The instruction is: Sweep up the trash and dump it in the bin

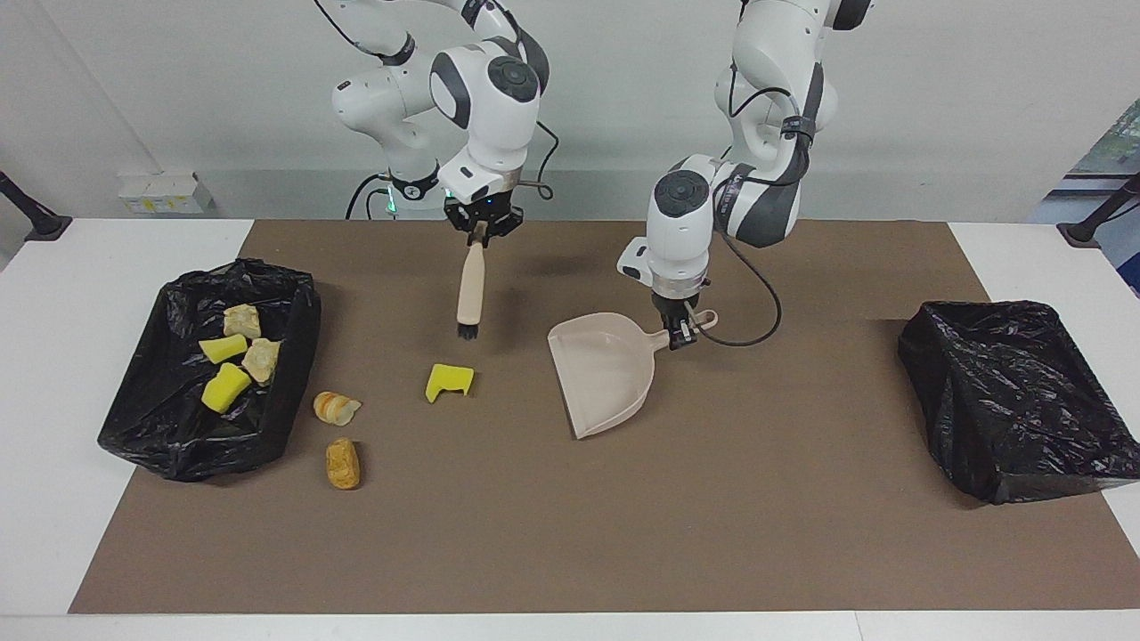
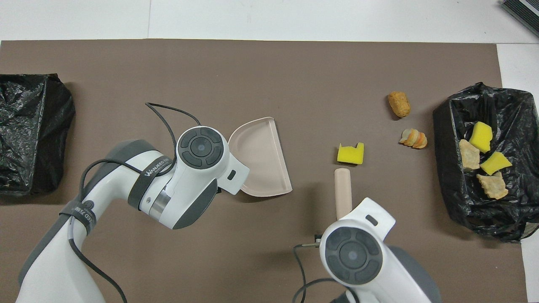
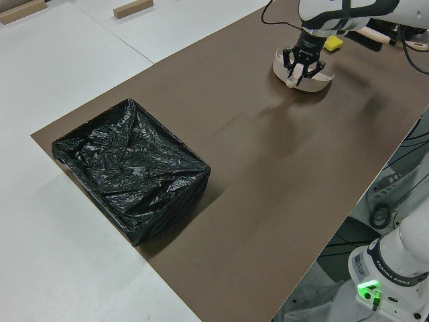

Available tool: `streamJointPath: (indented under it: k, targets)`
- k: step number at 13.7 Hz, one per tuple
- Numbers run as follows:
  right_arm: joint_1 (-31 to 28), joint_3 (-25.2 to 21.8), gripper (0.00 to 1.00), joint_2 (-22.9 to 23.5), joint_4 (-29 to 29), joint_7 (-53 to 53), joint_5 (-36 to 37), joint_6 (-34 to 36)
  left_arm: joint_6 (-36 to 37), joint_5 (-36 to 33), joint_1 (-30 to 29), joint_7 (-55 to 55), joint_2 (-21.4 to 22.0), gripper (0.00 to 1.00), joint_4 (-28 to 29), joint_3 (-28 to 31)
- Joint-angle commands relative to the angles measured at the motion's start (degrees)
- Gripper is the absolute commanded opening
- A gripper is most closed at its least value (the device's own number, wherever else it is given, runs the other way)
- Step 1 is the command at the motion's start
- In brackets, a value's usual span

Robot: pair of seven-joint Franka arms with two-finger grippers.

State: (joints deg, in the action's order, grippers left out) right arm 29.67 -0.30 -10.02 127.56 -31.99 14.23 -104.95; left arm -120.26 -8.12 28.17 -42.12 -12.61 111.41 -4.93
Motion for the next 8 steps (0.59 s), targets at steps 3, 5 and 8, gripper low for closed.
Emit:
streamJointPath:
  k: [3, 5, 8]
  targets:
    - [-13.73, 0.83, 0.0, 10.28, -11.44, 16.22, 7.72, -0.42, -1.47, -0.76, 0.65, 6.15, 1.62, 0.0, 2.32, 0.27]
    - [-20.32, 0.92, 0.0, 11.6, -11.54, 24.39, 12.38, -5.59, -1.64, -0.76, 0.65, 7.31, 1.62, 0.0, 2.32, 0.27]
    - [-24.57, 0.92, 0.0, 13.18, -10.49, 29.61, 19.24, -9.56, -1.73, -0.76, 0.65, 7.31, 1.62, 0.0, 2.32, 0.27]
